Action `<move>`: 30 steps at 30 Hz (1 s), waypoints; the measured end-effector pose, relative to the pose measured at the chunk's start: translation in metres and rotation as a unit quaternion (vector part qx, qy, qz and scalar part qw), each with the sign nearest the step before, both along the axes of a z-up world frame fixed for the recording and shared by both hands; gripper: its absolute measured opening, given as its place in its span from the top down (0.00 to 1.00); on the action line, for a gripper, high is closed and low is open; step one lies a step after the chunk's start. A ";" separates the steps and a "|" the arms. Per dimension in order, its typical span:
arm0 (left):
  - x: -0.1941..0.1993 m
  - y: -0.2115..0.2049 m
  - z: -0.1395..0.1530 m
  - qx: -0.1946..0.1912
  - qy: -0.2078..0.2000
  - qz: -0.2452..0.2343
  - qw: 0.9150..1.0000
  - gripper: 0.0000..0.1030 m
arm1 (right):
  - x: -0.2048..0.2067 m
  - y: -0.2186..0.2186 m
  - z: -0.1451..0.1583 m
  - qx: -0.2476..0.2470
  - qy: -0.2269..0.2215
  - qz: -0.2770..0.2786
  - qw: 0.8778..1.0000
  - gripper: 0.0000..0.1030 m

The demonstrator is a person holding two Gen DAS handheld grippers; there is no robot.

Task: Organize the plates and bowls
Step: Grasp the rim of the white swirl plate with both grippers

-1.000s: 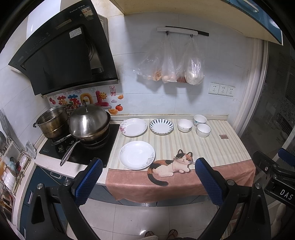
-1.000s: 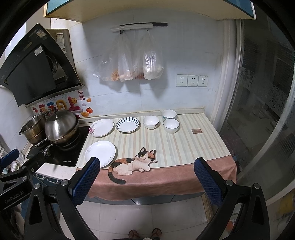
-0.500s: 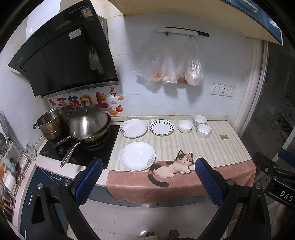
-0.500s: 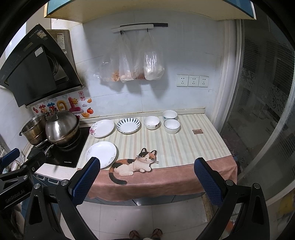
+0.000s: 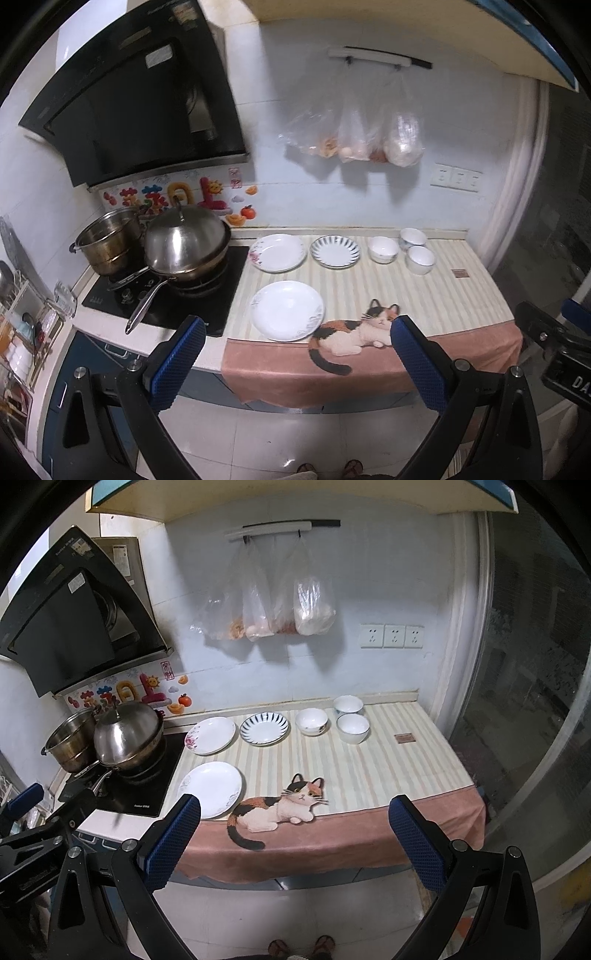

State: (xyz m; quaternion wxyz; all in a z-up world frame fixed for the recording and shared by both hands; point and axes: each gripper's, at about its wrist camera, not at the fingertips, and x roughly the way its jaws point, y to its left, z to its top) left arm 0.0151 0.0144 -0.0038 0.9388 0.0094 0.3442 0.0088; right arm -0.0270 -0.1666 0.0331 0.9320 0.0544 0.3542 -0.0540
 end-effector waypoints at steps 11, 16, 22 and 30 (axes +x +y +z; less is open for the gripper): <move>0.096 0.065 -0.085 0.016 0.035 0.083 0.996 0.00 | 0.094 0.034 -0.093 0.022 0.040 0.038 0.998 0.00; 0.161 0.086 -0.149 0.016 0.101 0.099 0.990 0.00 | 0.177 0.041 -0.166 0.053 0.105 0.078 0.990 0.00; 0.239 0.110 -0.245 -0.004 0.210 0.121 0.970 0.02 | 0.297 0.052 -0.270 0.073 0.190 0.129 0.971 0.00; 0.325 0.138 -0.347 -0.034 0.301 0.146 0.942 0.11 | 0.432 0.076 -0.393 0.109 0.299 0.199 0.927 0.08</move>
